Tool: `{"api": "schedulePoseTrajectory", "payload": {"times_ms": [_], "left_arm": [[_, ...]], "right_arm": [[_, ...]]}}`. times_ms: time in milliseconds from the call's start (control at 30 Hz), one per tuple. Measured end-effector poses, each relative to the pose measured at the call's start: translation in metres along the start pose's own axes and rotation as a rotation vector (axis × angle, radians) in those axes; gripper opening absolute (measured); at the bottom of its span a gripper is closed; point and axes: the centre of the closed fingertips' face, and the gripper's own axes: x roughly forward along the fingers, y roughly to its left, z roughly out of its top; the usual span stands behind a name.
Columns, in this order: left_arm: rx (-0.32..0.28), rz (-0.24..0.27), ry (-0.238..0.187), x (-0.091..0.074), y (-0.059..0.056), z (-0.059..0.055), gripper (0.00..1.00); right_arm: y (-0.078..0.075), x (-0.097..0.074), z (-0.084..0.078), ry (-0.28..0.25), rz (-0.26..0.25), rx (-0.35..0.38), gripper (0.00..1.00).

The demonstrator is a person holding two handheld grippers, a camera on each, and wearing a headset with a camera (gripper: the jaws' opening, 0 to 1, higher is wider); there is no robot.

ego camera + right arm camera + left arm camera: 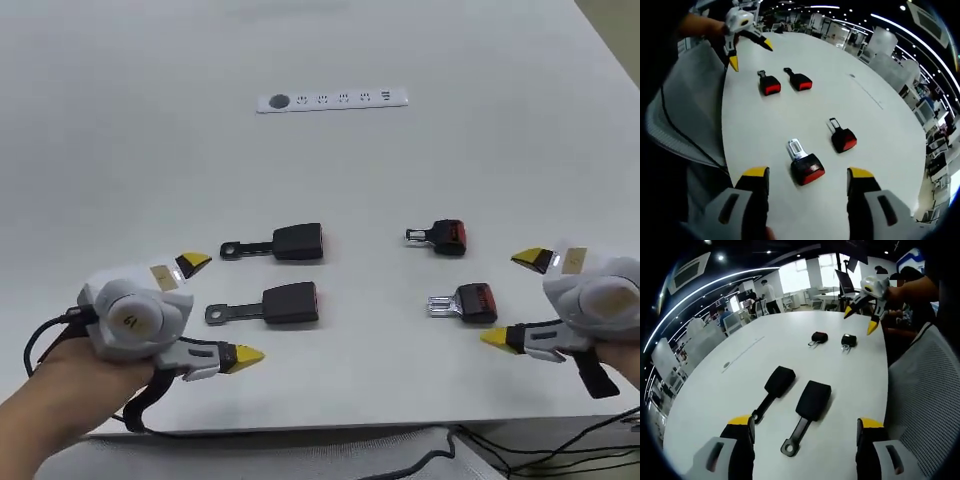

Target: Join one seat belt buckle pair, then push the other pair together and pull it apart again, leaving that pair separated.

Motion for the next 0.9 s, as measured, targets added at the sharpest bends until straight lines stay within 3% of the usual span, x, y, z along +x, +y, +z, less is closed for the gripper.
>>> {"api": "schedulePoseTrajectory", "payload": {"times_ms": [200,267,533,633,800,900], "left_arm": [[0.046,-0.037,0.017,0.007,-0.001,-0.002,0.78],[0.071,-0.061,0.034,0.01,-0.002,-0.004,0.71],[0.139,-0.112,0.08,0.028,0.002,-0.009,0.63],[0.15,-0.141,0.099,0.034,-0.002,-0.01,0.59],[0.165,-0.177,0.158,0.047,-0.003,-0.019,0.49],[0.173,-0.181,0.156,0.052,-0.003,-0.017,0.48]], "right_arm": [[0.006,0.004,0.002,0.003,0.065,-0.038,0.52],[0.014,0.007,0.005,0.0,0.109,-0.055,0.48],[0.013,0.019,0.005,0.039,0.14,-0.141,0.45],[0.013,0.023,0.003,0.054,0.157,-0.161,0.43],[0.016,0.03,-0.006,0.095,0.221,-0.192,0.4],[0.012,0.034,-0.01,0.113,0.229,-0.218,0.4]]}}
